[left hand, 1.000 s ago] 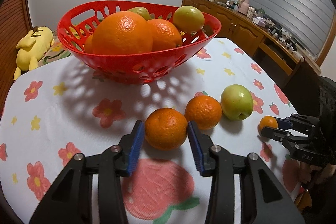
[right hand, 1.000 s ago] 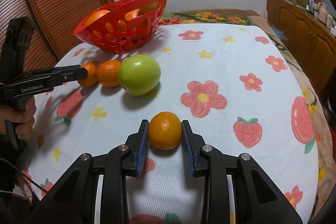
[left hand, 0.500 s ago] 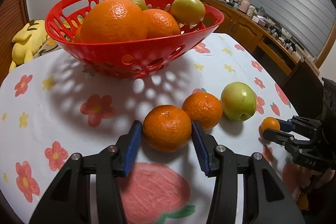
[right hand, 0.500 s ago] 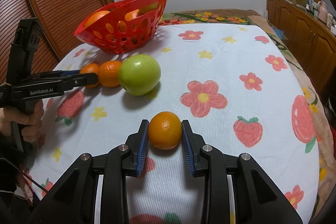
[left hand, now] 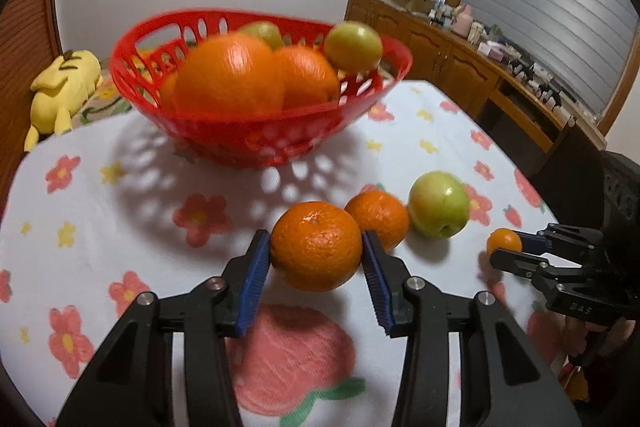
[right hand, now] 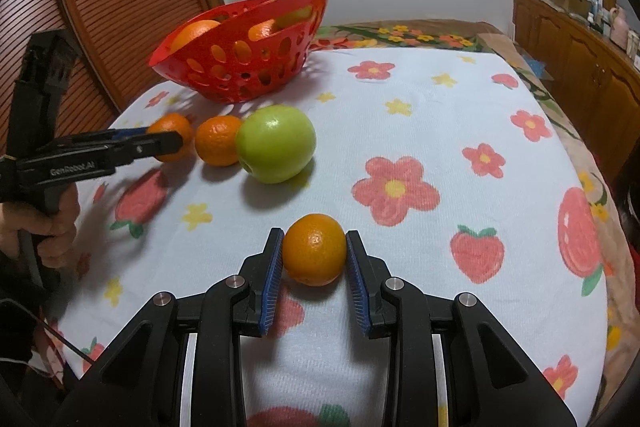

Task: Organize fruits
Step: 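Lift both citrus fruits and carry them over the red basket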

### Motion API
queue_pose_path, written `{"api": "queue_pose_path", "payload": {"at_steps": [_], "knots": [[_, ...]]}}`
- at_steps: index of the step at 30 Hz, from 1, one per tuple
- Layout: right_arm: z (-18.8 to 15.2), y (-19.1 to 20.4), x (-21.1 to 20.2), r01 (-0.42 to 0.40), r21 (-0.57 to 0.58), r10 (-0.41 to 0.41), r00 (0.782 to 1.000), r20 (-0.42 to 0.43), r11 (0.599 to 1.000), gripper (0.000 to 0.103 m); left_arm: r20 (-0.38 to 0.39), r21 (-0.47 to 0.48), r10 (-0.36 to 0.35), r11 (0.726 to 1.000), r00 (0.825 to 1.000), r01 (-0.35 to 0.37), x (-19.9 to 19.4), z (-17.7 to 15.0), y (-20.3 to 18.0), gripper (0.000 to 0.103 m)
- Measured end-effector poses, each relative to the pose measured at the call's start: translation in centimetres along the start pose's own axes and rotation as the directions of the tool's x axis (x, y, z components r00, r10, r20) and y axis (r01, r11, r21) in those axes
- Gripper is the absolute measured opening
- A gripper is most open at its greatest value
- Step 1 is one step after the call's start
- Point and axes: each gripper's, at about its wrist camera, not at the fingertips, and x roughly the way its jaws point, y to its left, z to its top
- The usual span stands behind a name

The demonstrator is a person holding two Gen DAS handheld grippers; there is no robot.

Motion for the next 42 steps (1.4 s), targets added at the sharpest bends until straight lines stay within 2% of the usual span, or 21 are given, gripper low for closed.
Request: {"api": "queue_pose_path", "payload": {"at_steps": [10,19,28,42], "knots": [[4.2,1.8,-2.3,-0.013,-0.060,0.018,0.997,0.079,0.998,0.030,0.128,0.011,-0.004,1.000,0.992,0.003,-5.4,2.4,-0.1,0.044],[9.0,4.9,-2.5,-0.030,-0.141,0.048,0.991,0.124,0.990,0.030,0.184,-0.011,0.028,1.000,0.982,-0.026,-7.5,3.6,1.6,0.044],[12.8,7.3,0.1,-0.044,-0.211,0.069,0.991,0.115,0.976,0.030,0.198,-0.031,0.050,0.998,0.979,-0.045,-7.3,4.9,3.8,0.044],[15.3,8.1,5.0,-0.054,-0.276,0.069,0.997,0.045,0.960,0.030,0.188,-0.056,0.076,0.996,0.979,-0.067,-5.0,7.5,6.9,0.044]]}}
